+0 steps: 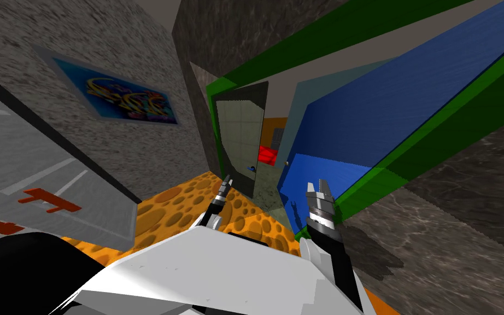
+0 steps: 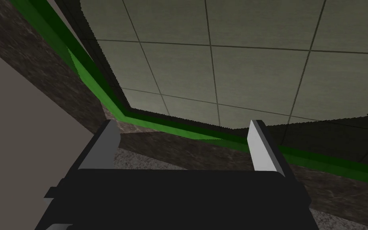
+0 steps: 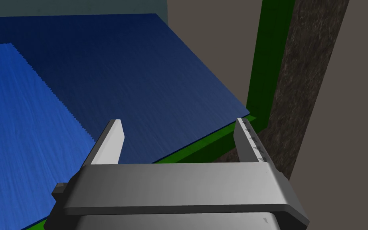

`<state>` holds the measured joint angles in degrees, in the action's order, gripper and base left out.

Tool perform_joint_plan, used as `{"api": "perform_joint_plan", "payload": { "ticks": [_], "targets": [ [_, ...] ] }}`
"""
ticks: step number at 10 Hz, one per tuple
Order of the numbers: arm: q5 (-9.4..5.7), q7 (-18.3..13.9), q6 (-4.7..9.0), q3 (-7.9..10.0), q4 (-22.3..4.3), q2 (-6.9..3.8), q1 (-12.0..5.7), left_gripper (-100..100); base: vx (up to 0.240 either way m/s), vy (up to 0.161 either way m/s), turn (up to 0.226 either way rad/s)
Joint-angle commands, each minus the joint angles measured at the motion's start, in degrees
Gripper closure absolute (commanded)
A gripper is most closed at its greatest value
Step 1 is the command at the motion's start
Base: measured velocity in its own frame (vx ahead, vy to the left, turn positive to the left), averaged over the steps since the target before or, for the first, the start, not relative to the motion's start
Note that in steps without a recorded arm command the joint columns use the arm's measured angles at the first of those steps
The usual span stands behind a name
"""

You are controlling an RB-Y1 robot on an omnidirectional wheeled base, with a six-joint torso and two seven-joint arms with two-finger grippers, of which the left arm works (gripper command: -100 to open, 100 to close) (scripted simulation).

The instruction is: Push the door open

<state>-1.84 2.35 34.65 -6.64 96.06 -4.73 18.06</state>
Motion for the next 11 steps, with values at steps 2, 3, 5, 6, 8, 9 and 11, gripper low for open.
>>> {"api": "perform_joint_plan", "payload": {
  "ticks": [2, 3, 5, 6, 8, 9, 11],
  "targets": [
    [0.21, -0.3, 0.54, -0.78, -3.8, -0.03, -0.86, -100, 0.097, 0.064, -0.087],
    [0.29, -0.4, 0.84, -1.06, -5.4, -0.02, -1.27, -100, 0.084, 0.065, -0.082],
    [0.44, -0.7, 1.43, -1.62, -8.7, 0.02, -2.11, -100, 0.09, 0.064, -0.073],
    [0.52, -0.8, 1.72, -1.89, -10.3, 0.06, -2.51, -100, 0.083, 0.068, -0.09],
    [0.6, -0.9, 2.01, -2.16, -11.9, 0.11, -2.92, -100, 0.05, 0.032, -0.027],
    [0.67, -1.0, 2.29, -2.43, -13.5, 0.16, -3.33, -100, 0.074, 0.041, -0.078],
    [0.82, -1.2, 2.85, -2.95, -16.6, 0.29, -4.12, -100, 0.08, 0.057, -0.078]
  ]
}}
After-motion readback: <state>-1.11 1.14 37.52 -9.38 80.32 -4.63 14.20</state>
